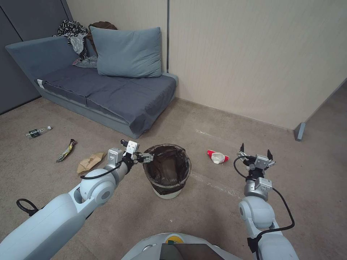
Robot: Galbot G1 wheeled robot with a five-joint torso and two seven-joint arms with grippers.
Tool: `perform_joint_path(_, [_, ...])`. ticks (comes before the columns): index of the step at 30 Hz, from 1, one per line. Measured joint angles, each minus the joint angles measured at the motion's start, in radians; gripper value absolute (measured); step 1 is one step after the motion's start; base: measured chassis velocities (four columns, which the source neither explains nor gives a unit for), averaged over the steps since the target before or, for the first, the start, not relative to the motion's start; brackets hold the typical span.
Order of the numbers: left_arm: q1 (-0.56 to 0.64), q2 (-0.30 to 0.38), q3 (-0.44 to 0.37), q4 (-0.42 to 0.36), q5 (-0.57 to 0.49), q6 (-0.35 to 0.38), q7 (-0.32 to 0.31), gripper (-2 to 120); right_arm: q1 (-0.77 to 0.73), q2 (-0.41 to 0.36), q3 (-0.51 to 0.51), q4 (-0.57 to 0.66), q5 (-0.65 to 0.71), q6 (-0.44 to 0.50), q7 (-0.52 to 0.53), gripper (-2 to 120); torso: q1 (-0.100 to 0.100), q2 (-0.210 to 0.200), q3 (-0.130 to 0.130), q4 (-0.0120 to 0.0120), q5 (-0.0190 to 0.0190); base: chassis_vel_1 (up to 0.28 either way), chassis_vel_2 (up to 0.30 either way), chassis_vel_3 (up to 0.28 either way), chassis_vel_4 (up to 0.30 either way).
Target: Pick up the trash bin, then pick up the garbage from the floor and place it into the trash bin.
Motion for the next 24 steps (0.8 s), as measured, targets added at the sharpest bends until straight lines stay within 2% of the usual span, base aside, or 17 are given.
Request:
perform_joint_path(14, [-0.021,0.006,0.016,-0.003,-0.008,0.0,-0.001,100,0.008,0.001,-0.003,-0.004,0.0,-0.003,0.006,100,0.0,0.0,0.0,0.0,0.0001,0.0,0.0,0.0,0.0])
perform_joint_path(24, [-0.093,0.008,0.089,0.035,-0.082,0.056,-0.038,100,0.013,0.002,-0.006,-0.009,0.0,-0.003,0.013,100,0.0,0.0,0.0,-0.0002,0.0,0.0,0.0,0.0,0.0])
